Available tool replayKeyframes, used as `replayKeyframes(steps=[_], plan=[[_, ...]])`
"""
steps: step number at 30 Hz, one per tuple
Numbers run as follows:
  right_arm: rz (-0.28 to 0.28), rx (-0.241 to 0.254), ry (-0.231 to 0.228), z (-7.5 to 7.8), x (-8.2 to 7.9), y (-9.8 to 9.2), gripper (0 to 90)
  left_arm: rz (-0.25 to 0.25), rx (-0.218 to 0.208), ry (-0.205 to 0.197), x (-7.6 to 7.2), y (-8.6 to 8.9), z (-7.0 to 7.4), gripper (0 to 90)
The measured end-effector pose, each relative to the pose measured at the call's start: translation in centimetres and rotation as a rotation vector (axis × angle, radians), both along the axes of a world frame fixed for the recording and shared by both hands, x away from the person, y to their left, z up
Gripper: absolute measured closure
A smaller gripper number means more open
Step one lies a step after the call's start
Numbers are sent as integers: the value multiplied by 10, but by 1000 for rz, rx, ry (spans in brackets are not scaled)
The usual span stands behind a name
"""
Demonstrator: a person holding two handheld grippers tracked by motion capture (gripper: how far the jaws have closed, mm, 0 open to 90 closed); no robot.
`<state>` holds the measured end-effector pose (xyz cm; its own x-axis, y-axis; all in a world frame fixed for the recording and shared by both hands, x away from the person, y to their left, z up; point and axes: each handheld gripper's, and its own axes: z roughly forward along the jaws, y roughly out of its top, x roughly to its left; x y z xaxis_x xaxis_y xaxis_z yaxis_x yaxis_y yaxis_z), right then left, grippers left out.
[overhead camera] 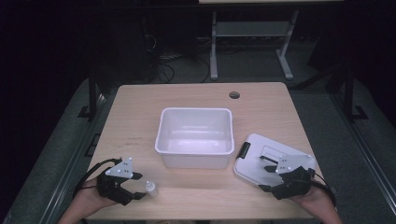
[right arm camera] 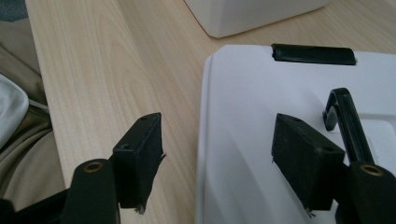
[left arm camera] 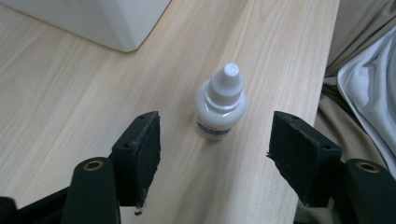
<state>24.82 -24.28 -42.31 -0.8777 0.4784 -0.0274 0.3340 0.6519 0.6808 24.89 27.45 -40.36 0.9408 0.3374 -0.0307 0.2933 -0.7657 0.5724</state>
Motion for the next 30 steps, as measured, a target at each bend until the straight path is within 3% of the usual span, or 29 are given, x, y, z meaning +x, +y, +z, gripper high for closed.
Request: replayKeyframes(steps=[15, 30], plan=[[7, 4, -13, 2, -1, -1, 330, -44, 24, 20, 5, -13, -4, 426], [6, 6, -13, 3, -2, -3, 330, -84, 78, 23, 11, -24, -10, 513]])
